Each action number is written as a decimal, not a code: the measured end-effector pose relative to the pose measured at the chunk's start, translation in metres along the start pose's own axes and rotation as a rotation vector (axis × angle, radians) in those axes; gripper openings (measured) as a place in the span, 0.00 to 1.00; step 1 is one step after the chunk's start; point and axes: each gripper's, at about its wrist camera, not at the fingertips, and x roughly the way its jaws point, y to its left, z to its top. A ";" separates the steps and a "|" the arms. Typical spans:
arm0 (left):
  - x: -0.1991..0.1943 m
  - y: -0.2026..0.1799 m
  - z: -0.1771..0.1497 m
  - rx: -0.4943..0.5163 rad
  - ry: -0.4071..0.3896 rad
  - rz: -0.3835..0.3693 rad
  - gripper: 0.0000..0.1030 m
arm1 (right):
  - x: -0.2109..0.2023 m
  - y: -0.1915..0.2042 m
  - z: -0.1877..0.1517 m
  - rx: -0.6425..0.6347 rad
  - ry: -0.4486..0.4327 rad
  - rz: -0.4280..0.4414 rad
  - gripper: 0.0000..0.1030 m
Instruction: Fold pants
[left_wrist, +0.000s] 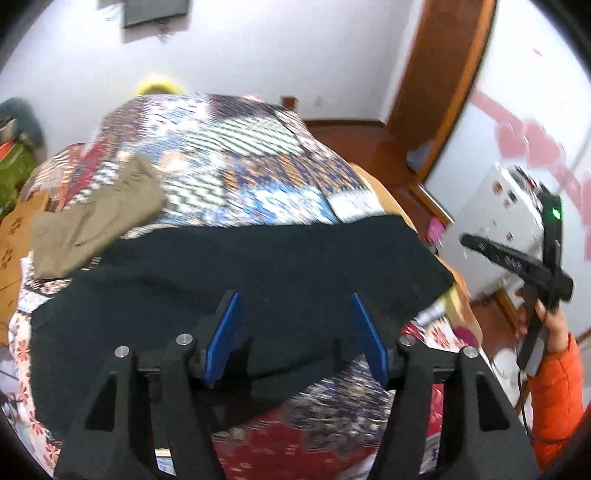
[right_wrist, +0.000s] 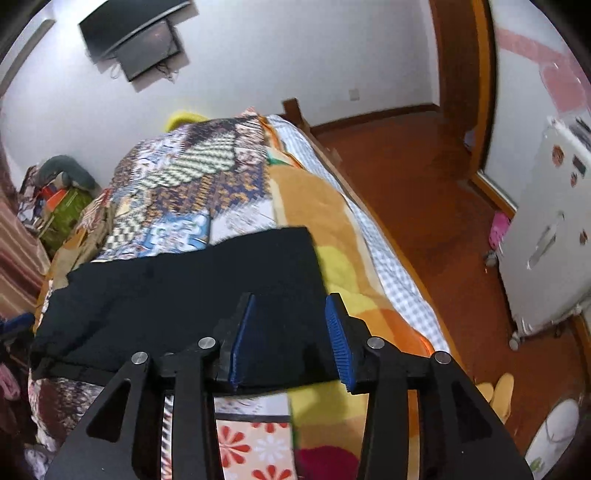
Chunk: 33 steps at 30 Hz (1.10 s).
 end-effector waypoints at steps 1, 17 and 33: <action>-0.003 0.008 0.002 -0.014 -0.013 0.017 0.61 | -0.001 0.007 0.004 -0.018 -0.006 0.010 0.35; -0.082 0.225 -0.029 -0.232 -0.077 0.498 0.68 | 0.033 0.168 0.055 -0.344 -0.041 0.197 0.46; -0.006 0.331 -0.054 -0.298 0.150 0.407 0.68 | 0.124 0.338 0.038 -0.669 0.128 0.365 0.47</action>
